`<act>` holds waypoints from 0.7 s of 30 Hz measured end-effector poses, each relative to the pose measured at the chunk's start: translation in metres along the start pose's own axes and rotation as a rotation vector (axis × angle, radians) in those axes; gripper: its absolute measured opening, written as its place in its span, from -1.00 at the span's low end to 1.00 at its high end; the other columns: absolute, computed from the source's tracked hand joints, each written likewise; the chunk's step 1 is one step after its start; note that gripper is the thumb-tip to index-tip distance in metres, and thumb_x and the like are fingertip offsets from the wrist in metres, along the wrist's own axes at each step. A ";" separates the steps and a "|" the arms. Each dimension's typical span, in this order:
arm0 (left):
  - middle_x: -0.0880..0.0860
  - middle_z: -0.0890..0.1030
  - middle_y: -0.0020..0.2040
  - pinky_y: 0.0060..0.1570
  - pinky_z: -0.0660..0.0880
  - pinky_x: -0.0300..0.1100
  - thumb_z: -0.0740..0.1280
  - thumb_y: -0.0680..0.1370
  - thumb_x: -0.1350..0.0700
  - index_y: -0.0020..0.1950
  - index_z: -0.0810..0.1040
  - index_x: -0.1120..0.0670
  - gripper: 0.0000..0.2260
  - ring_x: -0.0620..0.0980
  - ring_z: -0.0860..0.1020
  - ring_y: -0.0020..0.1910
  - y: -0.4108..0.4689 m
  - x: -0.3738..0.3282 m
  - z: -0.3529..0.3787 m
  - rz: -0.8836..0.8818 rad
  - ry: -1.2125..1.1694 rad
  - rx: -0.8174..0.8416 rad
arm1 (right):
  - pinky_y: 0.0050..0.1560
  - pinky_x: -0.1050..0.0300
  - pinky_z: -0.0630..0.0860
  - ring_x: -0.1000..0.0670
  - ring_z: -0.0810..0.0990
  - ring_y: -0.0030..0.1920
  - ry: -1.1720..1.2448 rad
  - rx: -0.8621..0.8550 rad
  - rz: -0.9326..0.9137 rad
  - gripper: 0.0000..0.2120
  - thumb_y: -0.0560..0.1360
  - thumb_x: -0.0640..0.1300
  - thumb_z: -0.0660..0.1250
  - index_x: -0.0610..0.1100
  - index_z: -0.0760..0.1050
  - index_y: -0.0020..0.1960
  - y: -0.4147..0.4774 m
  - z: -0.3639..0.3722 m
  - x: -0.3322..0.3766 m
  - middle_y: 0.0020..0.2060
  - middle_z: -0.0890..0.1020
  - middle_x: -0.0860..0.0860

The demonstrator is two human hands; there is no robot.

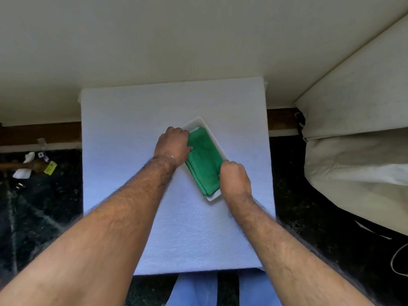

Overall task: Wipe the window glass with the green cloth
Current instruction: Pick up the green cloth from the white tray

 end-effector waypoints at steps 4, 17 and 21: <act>0.14 0.62 0.21 0.19 0.48 0.05 0.39 0.62 0.05 0.31 0.58 0.13 -0.70 0.17 0.49 0.24 0.004 -0.003 0.003 -0.038 0.003 -0.010 | -0.14 0.04 0.48 -0.12 0.53 -0.04 0.072 -0.018 0.079 -0.74 0.66 -0.42 0.20 -0.27 0.44 0.32 0.005 -0.001 0.002 0.11 0.68 -0.19; 0.07 0.67 0.10 -0.11 0.52 -0.22 0.52 0.50 0.15 0.09 0.57 0.01 -0.78 0.07 0.65 0.07 -0.029 0.012 -0.042 -0.186 -0.779 0.030 | -0.21 0.16 0.50 -0.01 0.58 -0.10 0.554 0.129 0.192 -0.96 0.52 -0.14 0.42 -0.08 0.57 -0.09 -0.011 -0.053 -0.028 -0.15 0.63 0.01; 0.05 0.75 0.08 0.26 0.64 0.00 0.57 0.49 0.18 0.22 0.69 0.03 -0.69 0.05 0.73 0.07 -0.046 0.016 -0.078 -0.213 -0.957 0.009 | -0.07 0.16 0.45 -0.06 0.64 0.10 0.734 0.082 0.113 -0.83 0.59 -0.16 0.42 -0.13 0.64 0.17 -0.021 -0.095 -0.034 0.04 0.67 -0.02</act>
Point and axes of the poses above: each hand's wrist, its own y-axis towards the middle knuckle, its own z-axis out of the palm, x = y × z, the point moved 7 cm from there along y, towards the middle knuckle
